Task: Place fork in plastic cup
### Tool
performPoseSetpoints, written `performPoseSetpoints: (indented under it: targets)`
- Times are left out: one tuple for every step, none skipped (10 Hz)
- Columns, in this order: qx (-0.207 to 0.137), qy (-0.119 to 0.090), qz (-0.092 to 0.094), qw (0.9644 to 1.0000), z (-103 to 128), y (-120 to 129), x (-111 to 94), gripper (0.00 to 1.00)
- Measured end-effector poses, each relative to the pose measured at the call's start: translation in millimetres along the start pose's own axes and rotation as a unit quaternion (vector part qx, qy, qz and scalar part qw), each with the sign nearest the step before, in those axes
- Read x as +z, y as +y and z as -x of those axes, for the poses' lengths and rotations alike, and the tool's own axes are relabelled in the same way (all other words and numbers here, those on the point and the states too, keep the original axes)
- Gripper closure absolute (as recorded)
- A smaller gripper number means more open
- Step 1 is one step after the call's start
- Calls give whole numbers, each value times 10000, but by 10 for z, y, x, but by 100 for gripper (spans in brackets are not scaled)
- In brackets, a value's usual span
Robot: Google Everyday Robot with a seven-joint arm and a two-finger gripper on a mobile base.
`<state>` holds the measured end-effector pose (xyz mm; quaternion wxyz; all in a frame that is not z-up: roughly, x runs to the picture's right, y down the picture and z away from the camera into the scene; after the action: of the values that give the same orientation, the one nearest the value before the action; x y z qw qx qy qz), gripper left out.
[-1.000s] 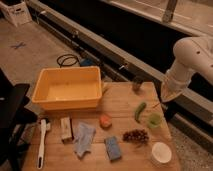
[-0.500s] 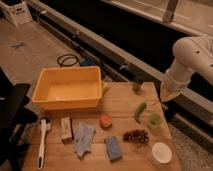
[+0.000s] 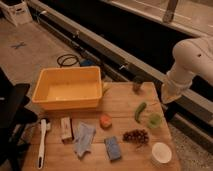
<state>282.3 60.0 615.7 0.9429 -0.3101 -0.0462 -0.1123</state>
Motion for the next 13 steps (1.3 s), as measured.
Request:
performPoseSetpoints:
  targets:
    - [17, 53, -45, 10000, 4, 111, -50, 100]
    - [37, 83, -77, 9999, -1, 187, -82, 100]
    - [68, 104, -95, 9999, -28, 248, -92, 100]
    - [79, 110, -97, 9999, -45, 282, -86, 100]
    - [86, 107, -97, 9999, -55, 304, -79, 100]
    - [93, 91, -80, 9999, -60, 322, -51, 100]
    - [90, 66, -63, 9999, -56, 321, -20, 100]
    - [86, 43, -31, 9999, -55, 318, 28, 100]
    - [88, 8, -15, 10000, -52, 301, 64, 100]
    - [104, -30, 37, 9999, -70, 302, 132, 100]
    - [118, -68, 94, 9999, -82, 299, 186, 100]
    - [140, -100, 140, 9998, -100, 296, 228, 100]
    - [175, -144, 195, 9996, -129, 288, 282, 100]
